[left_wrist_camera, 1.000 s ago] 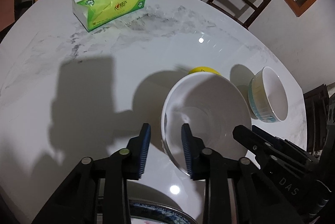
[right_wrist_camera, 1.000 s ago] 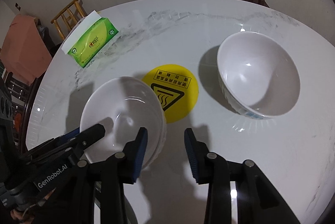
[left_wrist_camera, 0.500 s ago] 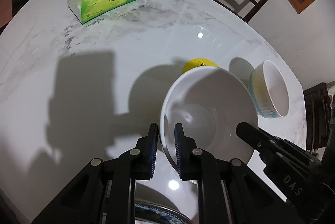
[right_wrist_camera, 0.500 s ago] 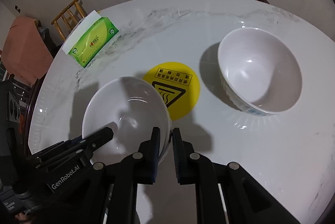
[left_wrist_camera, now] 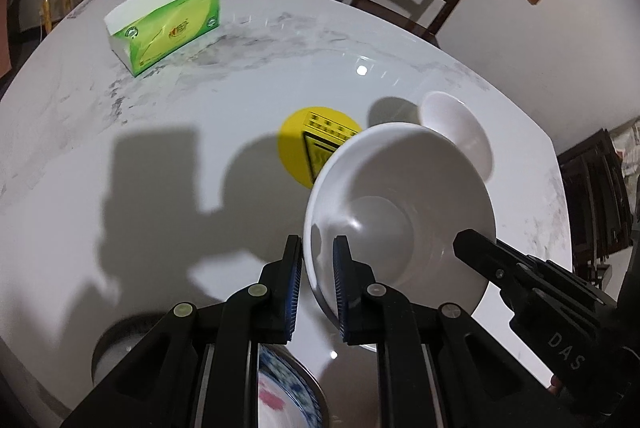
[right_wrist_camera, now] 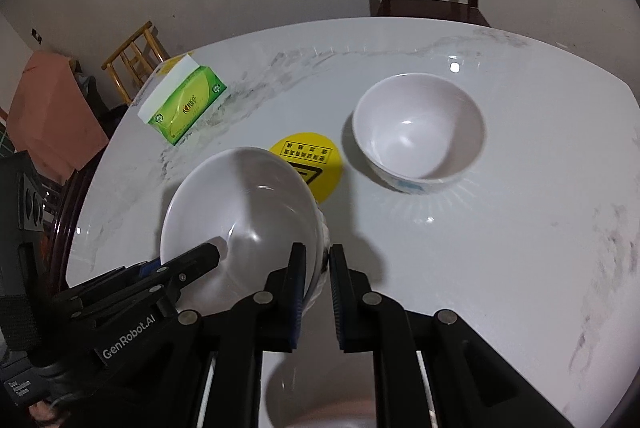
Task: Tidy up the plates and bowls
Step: 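Lift the white ribbed bowl with both tools and carry it over the pink bowl, then lower the white ribbed bowl into the pink bowl with both tools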
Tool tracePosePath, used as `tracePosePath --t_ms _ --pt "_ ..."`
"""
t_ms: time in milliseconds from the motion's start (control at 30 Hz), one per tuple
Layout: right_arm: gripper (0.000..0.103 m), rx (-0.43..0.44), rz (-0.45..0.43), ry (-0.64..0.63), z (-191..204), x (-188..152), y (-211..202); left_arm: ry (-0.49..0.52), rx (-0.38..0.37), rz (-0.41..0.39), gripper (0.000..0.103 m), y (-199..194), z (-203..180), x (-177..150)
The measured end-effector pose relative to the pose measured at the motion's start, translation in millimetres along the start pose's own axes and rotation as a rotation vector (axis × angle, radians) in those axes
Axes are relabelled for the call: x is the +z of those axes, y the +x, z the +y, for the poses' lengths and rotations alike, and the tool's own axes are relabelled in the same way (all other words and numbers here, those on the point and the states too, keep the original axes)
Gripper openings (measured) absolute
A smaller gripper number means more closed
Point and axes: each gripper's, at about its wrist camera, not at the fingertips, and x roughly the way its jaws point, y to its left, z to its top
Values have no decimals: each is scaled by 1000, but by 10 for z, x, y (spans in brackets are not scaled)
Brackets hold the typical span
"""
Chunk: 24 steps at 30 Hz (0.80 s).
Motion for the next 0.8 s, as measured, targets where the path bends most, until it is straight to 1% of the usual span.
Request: tracePosePath --t_ms 233,367,433,600,800 --pt "12 -13 -33 27 -155 -286 -451 59 -27 -17 13 -285 -305 -237" --pt "12 -30 -51 38 -239 -522 -715 93 -44 -21 13 -442 -477 -445" --pt "12 -37 -52 47 -288 -671 -815 101 -49 -9 13 -495 -544 -581" --pt "12 -39 -41 78 -429 -1008 -947 137 -60 12 13 -559 -664 -880" --pt "13 -45 -15 110 -556 -1322 -927 169 -54 52 13 -492 -748 -1177"
